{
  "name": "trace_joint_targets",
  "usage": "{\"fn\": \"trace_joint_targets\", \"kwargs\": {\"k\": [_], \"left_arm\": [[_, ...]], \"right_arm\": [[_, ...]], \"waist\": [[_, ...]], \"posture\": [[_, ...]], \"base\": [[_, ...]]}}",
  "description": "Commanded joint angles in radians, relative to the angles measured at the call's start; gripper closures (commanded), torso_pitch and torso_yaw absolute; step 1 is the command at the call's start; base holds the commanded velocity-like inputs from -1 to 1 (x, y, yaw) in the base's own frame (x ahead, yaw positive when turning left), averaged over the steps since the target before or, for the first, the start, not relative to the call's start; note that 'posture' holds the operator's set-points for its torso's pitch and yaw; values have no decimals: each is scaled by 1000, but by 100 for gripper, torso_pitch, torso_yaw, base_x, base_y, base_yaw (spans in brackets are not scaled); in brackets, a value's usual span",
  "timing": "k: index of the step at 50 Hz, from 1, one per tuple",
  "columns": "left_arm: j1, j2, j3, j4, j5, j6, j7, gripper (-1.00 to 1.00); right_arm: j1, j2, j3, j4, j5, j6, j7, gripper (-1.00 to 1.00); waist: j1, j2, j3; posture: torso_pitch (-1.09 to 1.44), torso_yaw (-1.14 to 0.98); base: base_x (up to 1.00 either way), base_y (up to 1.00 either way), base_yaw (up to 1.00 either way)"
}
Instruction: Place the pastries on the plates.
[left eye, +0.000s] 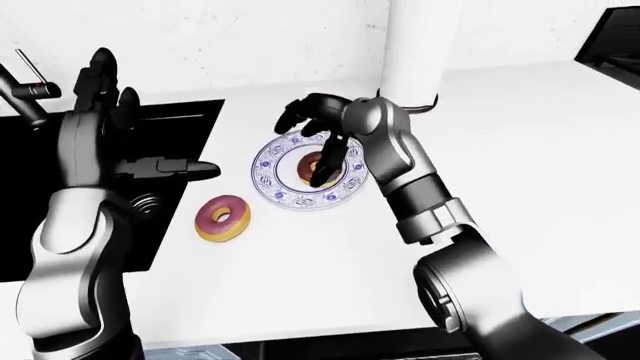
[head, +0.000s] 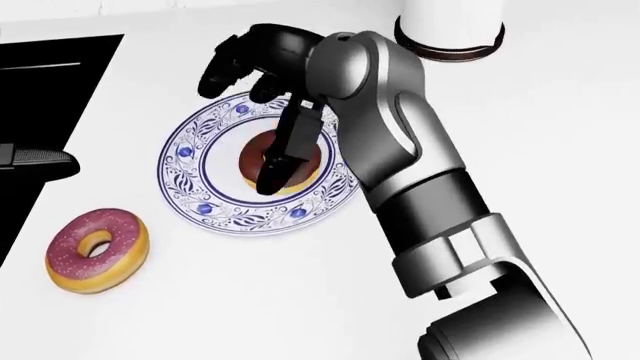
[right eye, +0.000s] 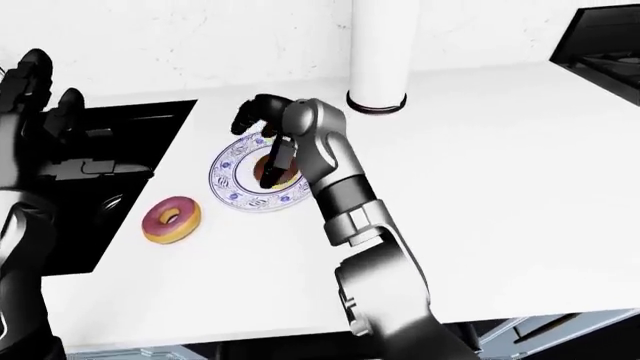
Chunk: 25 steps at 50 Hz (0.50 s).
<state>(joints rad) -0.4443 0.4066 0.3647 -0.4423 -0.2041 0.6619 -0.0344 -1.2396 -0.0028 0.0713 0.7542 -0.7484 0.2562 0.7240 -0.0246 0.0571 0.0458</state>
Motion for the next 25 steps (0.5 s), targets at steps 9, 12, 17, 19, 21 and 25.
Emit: {"fn": "trace_joint_targets", "kwargs": {"k": [9,12,17,19,21,25], "left_arm": [[-29,23,13,-36,-4,-18,3,-100],[-26,20,16,-38,-7,-17,5,-100],[-27,24,30,-57,-36,11,7,-100],[-27,27,31,-69,-53,31,3,-100],[-27,34,30,-73,-62,44,-4,-100],[-37,62,32,-90,-78,86,-33,-100]], "right_arm": [[-61,-8,-12,2,23,-34,-105,-100],[-53,-13,-15,-61,24,6,-94,-100],[-45,-42,-33,-226,30,107,-57,-100],[-41,-62,-41,-315,31,163,-26,-100],[-40,-83,-44,-384,27,206,0,-100],[-45,-119,-59,-518,15,306,51,-100]], "waist": [[2,9,-29],[3,8,-29],[6,3,-27],[8,1,-25],[10,-2,-23],[12,-6,-22]], "posture": [[0,0],[0,0],[0,0],[0,0],[0,0],[0,0]], "base": [[0,0,0],[0,0,0],[0,0,0],[0,0,0],[0,0,0],[0,0,0]]}}
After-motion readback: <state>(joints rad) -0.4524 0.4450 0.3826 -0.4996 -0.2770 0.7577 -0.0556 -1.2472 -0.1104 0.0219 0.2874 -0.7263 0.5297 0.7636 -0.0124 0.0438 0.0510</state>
